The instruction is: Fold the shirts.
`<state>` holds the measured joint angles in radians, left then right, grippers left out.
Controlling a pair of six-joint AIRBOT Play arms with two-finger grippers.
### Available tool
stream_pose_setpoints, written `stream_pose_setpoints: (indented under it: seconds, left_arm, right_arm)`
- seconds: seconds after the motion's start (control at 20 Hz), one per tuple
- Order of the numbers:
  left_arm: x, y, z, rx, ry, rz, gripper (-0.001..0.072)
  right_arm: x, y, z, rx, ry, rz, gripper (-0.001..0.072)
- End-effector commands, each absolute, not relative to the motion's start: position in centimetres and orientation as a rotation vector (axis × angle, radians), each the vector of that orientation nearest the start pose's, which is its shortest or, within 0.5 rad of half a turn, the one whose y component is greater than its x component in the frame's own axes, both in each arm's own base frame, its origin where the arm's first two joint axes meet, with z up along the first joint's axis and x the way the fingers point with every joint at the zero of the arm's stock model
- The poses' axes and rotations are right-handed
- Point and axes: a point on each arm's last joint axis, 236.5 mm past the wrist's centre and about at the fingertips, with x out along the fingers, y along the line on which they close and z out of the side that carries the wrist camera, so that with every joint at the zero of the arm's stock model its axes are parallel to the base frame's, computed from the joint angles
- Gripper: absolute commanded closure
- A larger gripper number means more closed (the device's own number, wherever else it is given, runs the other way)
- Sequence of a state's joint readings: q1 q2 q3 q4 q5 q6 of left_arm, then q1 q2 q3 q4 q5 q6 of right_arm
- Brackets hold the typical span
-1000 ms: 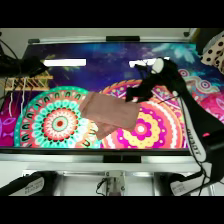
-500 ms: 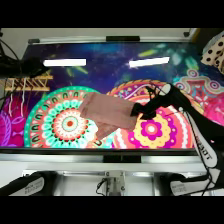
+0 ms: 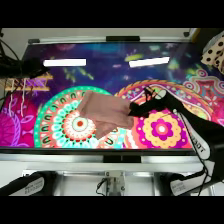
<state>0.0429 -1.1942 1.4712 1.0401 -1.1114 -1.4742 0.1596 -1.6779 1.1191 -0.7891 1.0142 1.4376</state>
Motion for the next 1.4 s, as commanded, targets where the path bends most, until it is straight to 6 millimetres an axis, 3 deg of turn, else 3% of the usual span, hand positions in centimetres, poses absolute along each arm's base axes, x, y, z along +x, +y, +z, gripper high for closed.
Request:
stream_pose_setpoints:
  seconds: [0.0,0.15,0.25,0.35,0.4,0.5,0.6,0.7,0.8,0.9,1.0,1.2,1.35]
  left_arm:
    - [43.7,-8.9,20.2,-0.347,0.786,-0.346,0.0682]
    - [43.7,-8.9,20.2,-0.35,0.787,-0.345,0.0681]
    - [43.7,-8.8,20.2,-0.35,0.787,-0.345,0.0682]
    - [43.6,-8.9,20.2,-0.355,0.793,-0.345,0.0681]
    - [43.3,-9.0,20.0,-0.368,0.811,-0.343,0.0681]
    - [42.2,-9.3,19.2,-0.366,0.866,-0.357,0.0681]
    - [41.3,-9.6,18.6,-0.36,0.911,-0.369,0.0681]
    - [41.1,-9.6,18.4,-0.358,0.924,-0.373,0.0681]
    - [40.9,-10.0,18.4,-0.355,0.931,-0.382,0.0681]
    - [40.4,-11.0,18.2,-0.341,0.948,-0.408,0.0681]
    - [40.0,-12.3,18.2,-0.326,0.955,-0.437,0.0681]
    - [39.2,-14.9,18.1,-0.296,0.967,-0.495,0.0681]
    - [39.0,-15.7,18.0,-0.287,0.974,-0.512,0.0681]
  right_arm:
    - [40.5,24.0,-6.8,0.741,1.336,0.618,0.0665]
    - [44.7,25.1,1.4,0.793,1.06,0.866,0.0665]
    - [47.4,22.3,5.5,0.786,0.94,0.905,0.0665]
    - [49.6,16.8,7.7,0.842,0.895,0.839,0.0665]
    - [50.2,13.5,7.8,0.882,0.905,0.77,0.0664]
    - [50.0,5.7,6.0,0.886,0.961,0.567,0.0664]
    - [47.4,-2.9,3.6,0.778,1.047,0.316,0.0665]
    - [43.6,-11.7,1.9,0.688,1.121,0.026,0.0664]
    - [38.5,-20.5,1.3,0.64,1.165,-0.271,0.0664]
    - [32.7,-26.4,0.6,0.691,1.202,-0.465,0.0664]
    - [27.2,-28.8,-0.9,0.817,1.248,-0.557,0.0664]
    - [17.4,-28.1,-4.8,1.043,1.331,-0.689,0.0664]
    - [13.5,-27.3,-6.4,1.092,1.264,-0.811,0.0664]
